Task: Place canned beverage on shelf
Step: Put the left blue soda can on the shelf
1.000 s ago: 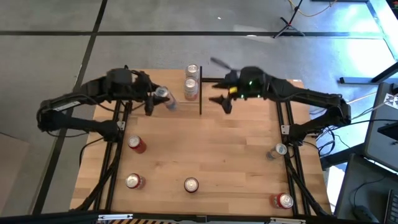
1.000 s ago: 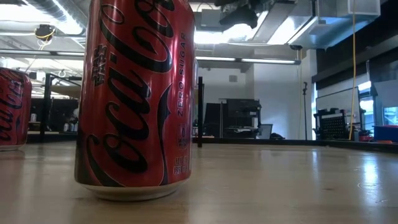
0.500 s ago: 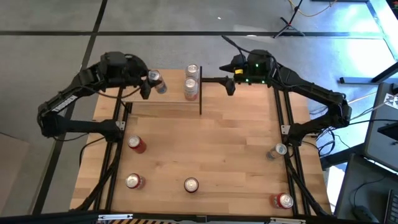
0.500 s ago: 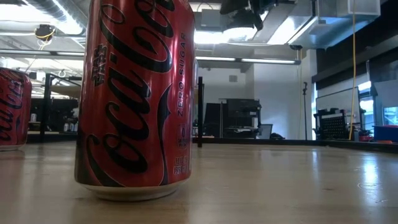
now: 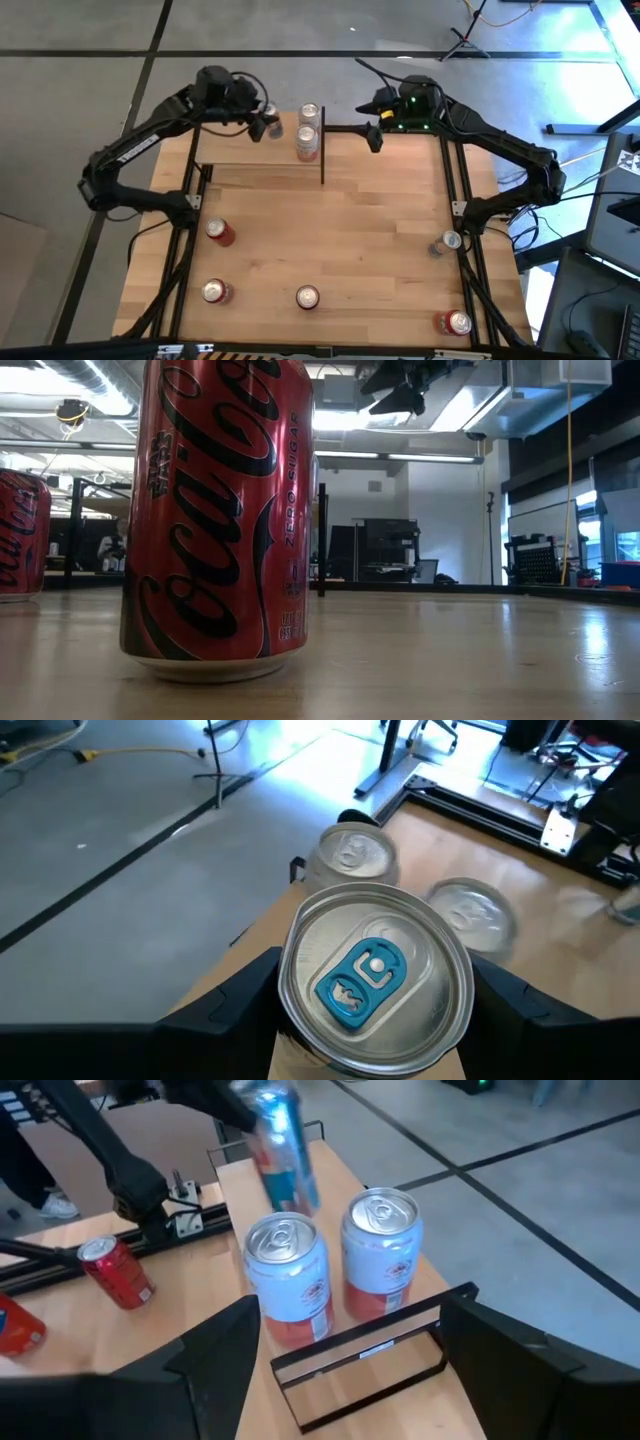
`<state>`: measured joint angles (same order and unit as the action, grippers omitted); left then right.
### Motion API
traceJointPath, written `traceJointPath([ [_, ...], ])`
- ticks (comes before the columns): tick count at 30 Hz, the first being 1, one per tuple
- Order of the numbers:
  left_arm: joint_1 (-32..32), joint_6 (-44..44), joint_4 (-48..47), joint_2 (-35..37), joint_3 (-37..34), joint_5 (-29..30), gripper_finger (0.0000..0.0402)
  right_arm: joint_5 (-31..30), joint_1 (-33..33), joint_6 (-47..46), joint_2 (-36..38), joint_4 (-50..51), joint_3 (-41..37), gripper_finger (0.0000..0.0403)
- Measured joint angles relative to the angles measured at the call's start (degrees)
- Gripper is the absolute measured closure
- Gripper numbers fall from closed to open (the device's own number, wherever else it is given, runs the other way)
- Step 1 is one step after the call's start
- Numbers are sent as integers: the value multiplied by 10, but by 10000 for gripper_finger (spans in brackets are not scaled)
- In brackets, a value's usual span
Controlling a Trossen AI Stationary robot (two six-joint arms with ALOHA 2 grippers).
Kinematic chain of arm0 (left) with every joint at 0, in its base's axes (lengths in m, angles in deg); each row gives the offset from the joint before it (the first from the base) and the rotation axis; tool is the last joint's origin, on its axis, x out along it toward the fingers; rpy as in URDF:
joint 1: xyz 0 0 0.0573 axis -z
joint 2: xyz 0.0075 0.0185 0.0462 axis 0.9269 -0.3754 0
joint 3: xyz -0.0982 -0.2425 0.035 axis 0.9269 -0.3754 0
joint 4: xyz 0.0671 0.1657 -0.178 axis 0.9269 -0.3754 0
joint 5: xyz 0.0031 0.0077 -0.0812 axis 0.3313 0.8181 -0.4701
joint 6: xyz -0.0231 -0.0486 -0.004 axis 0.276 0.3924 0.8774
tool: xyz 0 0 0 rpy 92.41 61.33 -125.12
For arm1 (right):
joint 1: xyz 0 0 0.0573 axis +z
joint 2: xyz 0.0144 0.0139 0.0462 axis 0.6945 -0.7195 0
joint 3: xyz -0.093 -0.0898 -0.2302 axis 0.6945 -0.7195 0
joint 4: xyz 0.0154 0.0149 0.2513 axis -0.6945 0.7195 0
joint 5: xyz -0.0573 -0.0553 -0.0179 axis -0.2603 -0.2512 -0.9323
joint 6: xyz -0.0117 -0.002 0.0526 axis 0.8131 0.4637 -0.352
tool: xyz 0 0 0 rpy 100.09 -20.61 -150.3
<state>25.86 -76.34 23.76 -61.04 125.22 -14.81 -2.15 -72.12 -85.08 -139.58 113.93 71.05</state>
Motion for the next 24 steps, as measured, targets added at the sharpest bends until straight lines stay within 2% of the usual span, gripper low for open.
traceJointPath([
  [9,-10,-4,69,-69,-2,-24,191,-1,0,4,0,7,0,105],
  [14,-10,-15,69,-97,-2,-8,191,-1,0,4,0,7,0,105],
  [24,-10,-1,72,-117,-2,-31,184,-18,0,11,0,6,0,105],
])
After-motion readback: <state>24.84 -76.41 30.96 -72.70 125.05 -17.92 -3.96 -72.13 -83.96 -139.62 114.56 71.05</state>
